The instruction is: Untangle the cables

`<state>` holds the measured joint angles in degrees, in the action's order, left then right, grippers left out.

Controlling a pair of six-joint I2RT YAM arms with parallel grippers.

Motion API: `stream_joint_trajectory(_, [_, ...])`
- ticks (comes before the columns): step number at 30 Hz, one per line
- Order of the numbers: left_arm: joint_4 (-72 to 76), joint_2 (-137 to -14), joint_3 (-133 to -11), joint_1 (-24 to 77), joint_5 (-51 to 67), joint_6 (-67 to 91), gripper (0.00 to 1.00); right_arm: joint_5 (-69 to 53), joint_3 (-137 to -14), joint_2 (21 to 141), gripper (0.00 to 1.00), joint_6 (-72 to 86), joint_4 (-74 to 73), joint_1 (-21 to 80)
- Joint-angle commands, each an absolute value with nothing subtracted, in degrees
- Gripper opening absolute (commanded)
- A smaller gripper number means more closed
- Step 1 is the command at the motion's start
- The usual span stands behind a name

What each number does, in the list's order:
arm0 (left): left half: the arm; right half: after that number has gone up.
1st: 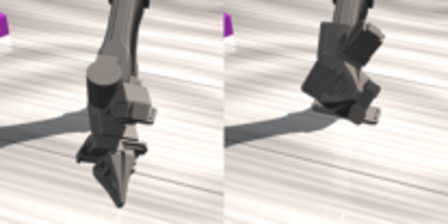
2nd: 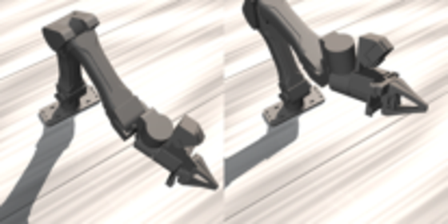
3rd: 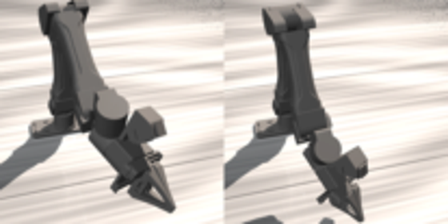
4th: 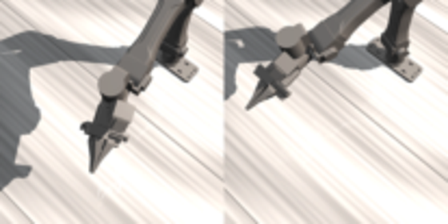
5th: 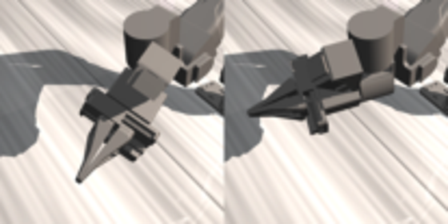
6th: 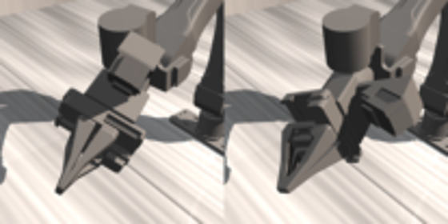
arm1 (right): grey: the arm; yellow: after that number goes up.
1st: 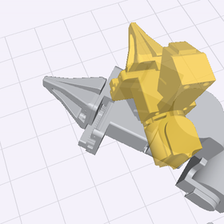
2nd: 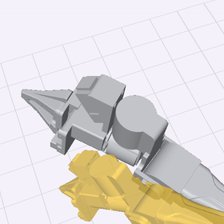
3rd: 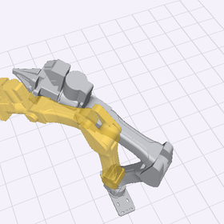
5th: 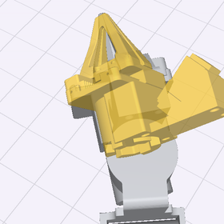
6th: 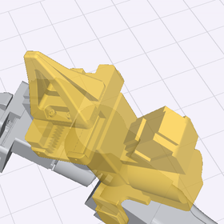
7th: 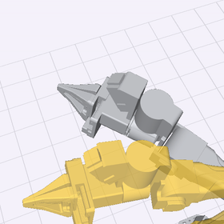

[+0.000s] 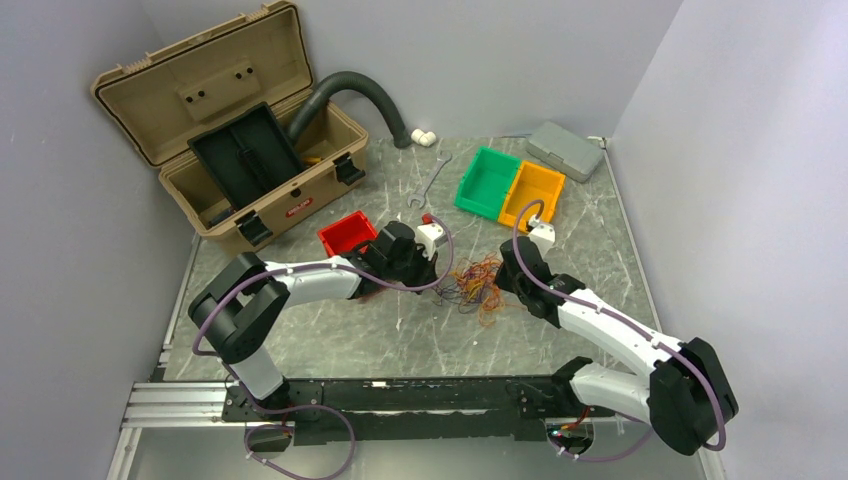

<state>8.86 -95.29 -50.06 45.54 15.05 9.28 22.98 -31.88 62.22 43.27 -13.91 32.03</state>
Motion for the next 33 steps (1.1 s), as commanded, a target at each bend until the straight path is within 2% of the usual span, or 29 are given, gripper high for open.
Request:
stream_joint_trajectory(1, [5.73,-93.22,-49.92,44.46,11.56,8.99,0.0,29.56,-32.91,61.47,0.0,38.52,-17.09,30.45])
stream_joint_trajectory(7, [6.92,-91.96,-48.95,44.69,11.74,8.79,0.0,21.88,-31.76,60.58,0.0,34.93,-11.96,30.54])
stream_joint_trajectory(14, [8.05,-90.6,-47.64,44.65,11.84,8.62,0.0,19.36,-31.95,61.46,0.0,34.33,-11.05,30.54])
stream_joint_trajectory(17, [8.61,-89.92,-47.01,44.65,11.82,8.53,0.0,21.26,-31.88,61.91,0.0,35.43,-11.98,30.5])
stream_joint_trajectory(20, [8.68,-88.9,-46.01,44.66,9.23,9.34,0.0,31.21,-33.36,63.39,0.0,45.08,-20.14,29.75])
stream_joint_trajectory(23, [6.93,-86.66,-44.65,44.34,-0.66,12.7,0.0,36.97,-35.34,65.43,0.0,55.5,-30.56,25.24])
stream_joint_trajectory(26, [9.03,-82.47,-41.05,43.37,-7.63,14.02,0.0,36.79,-34.73,64.21,0.0,57.42,-32.78,21.5])
stream_joint_trajectory(29, [12.71,-80.09,-38.22,43.09,-4.53,13.36,0.0,35.31,-32.52,60.28,0.0,55.39,-30.6,20.61])
stream_joint_trajectory(33, [10.0,-81.37,-40.04,43.11,-2.97,13.87,0.0,31.74,-30.28,55.07,0.0,50.04,-26.03,20.58])
